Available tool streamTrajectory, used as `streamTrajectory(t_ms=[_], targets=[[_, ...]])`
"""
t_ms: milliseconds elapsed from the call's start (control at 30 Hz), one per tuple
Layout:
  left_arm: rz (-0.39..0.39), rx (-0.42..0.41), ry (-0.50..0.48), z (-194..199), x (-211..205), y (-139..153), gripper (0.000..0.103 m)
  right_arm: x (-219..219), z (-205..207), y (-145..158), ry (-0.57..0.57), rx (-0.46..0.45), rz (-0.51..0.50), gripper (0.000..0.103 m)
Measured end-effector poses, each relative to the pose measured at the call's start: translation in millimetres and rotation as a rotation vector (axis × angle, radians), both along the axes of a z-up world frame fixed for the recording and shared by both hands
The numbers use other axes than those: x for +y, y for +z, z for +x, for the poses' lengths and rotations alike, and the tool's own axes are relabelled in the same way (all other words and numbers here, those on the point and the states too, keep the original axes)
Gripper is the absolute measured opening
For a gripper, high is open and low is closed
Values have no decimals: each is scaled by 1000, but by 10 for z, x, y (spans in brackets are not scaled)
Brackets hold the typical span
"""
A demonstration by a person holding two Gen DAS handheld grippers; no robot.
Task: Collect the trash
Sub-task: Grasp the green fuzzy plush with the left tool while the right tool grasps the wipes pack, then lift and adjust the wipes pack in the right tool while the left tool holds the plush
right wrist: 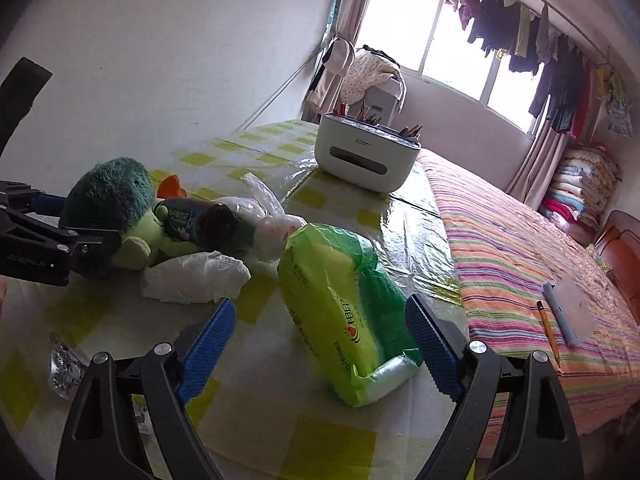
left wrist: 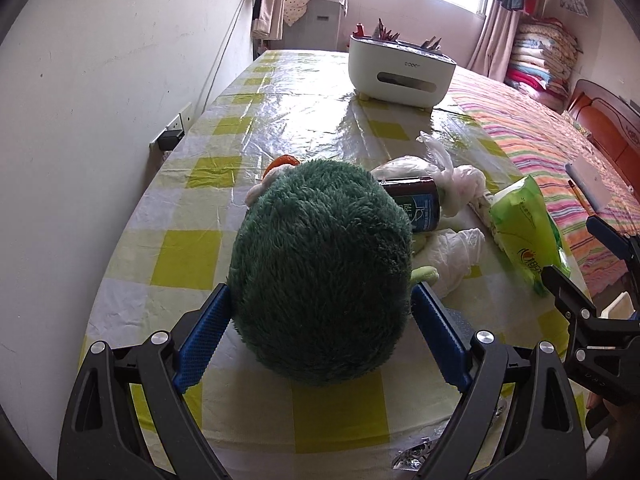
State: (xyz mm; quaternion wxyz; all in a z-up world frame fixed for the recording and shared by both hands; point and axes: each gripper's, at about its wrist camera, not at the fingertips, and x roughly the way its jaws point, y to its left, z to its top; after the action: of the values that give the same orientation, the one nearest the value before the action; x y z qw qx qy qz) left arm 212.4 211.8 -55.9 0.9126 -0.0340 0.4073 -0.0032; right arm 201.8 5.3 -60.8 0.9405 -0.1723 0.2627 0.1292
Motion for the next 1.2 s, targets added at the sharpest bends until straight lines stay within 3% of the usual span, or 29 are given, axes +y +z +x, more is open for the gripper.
streamTrajectory(t_ms=[200,300,333,533,800,1200], targets=[[-32,11,7,25,69,-36,84,-27,232,-80,-33,70,0,80],[6,10,15,45,53,-47,78,-57,351,-205,-51,154,10,56],[8,6,14,45,51,-47,77,-79,379,-255,-54,183,16,42],[25,-11,5,10,24,-36,69,-181,297,-222,-56,174,99,19],[35,-68,-4,-137,-41,77,66,-295,-51,-9,-26,104,217,17],[-61,-177,-46,-548,-129,380,66,-626,-491,156,-91,15,374,17]])
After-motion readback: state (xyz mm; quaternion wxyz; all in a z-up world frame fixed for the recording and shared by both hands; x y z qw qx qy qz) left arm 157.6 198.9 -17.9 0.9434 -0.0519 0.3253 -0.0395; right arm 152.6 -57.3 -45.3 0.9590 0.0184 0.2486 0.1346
